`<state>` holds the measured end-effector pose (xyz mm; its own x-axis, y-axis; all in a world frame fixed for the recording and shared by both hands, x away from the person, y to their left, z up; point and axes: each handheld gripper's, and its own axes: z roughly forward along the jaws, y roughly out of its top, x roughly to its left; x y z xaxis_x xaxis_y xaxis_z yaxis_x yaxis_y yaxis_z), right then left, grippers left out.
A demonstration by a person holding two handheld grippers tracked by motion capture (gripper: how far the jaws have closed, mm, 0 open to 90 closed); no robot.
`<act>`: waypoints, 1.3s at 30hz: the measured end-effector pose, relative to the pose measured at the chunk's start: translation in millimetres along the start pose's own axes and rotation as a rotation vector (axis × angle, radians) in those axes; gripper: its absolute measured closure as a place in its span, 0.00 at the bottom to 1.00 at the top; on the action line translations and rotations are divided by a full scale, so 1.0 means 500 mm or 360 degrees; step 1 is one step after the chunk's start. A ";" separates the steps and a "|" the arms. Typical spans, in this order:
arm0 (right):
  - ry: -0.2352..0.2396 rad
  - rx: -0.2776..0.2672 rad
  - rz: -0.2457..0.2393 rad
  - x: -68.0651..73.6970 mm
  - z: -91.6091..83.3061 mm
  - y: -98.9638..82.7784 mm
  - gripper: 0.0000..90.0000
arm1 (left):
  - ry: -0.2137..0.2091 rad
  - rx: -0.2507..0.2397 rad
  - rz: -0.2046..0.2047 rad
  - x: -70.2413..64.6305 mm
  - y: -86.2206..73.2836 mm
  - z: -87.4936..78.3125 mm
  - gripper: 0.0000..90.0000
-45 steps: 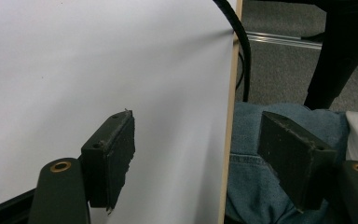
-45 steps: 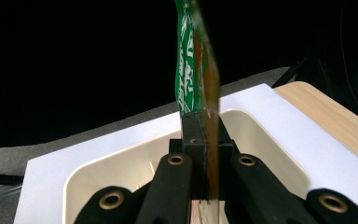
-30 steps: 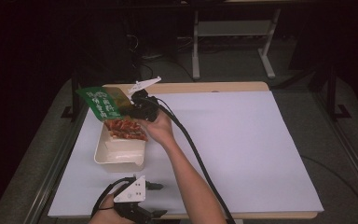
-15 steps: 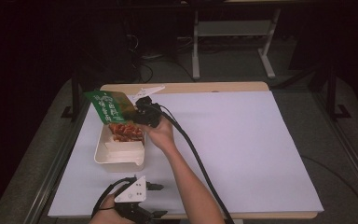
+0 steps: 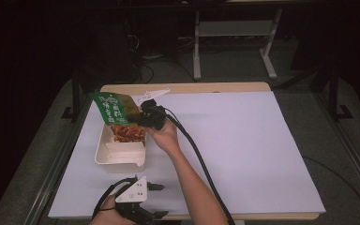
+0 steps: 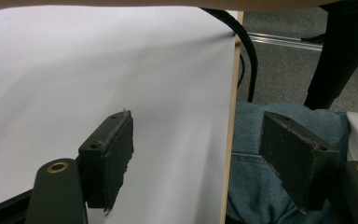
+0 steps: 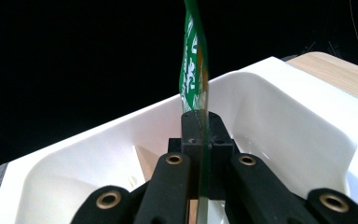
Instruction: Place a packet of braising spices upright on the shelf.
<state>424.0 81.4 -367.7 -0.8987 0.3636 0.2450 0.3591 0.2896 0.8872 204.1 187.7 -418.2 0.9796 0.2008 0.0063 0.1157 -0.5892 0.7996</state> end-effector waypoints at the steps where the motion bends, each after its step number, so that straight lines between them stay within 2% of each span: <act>1: 0.0001 0.0005 0.0001 0.001 0.000 0.000 0.99 | 0.0001 0.0006 0.0002 0.000 0.000 0.000 0.28; 5: -0.0014 0.0019 0.0001 0.003 0.000 0.002 0.97 | -0.0003 0.0007 -0.0006 -0.002 -0.001 0.003 0.28; 9: -0.0059 0.0068 0.0002 -0.001 -0.003 0.002 0.81 | -0.0004 0.0010 -0.0002 -0.001 -0.001 0.006 0.28; 12: -0.0037 0.0067 0.0036 -0.007 -0.016 0.003 0.77 | -0.0008 0.0015 -0.0011 -0.001 -0.002 0.007 0.27; 17: -0.0046 0.0105 0.0031 -0.005 -0.035 0.008 0.69 | -0.0007 0.0026 -0.0015 -0.001 -0.002 0.009 0.27; 21: -0.0072 0.0112 0.0027 -0.005 -0.053 0.009 0.65 | -0.0003 0.0029 -0.0017 -0.002 -0.002 0.010 0.26; 39: -0.0132 0.0149 0.0059 -0.020 -0.126 -0.013 0.61 | -0.0003 0.0033 -0.0017 -0.001 -0.004 0.017 0.26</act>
<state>414.8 20.1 -351.1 -0.8618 0.4465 0.2406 0.4173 0.3547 0.8367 204.6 182.0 -425.2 0.9786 0.2055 -0.0033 0.1293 -0.6031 0.7871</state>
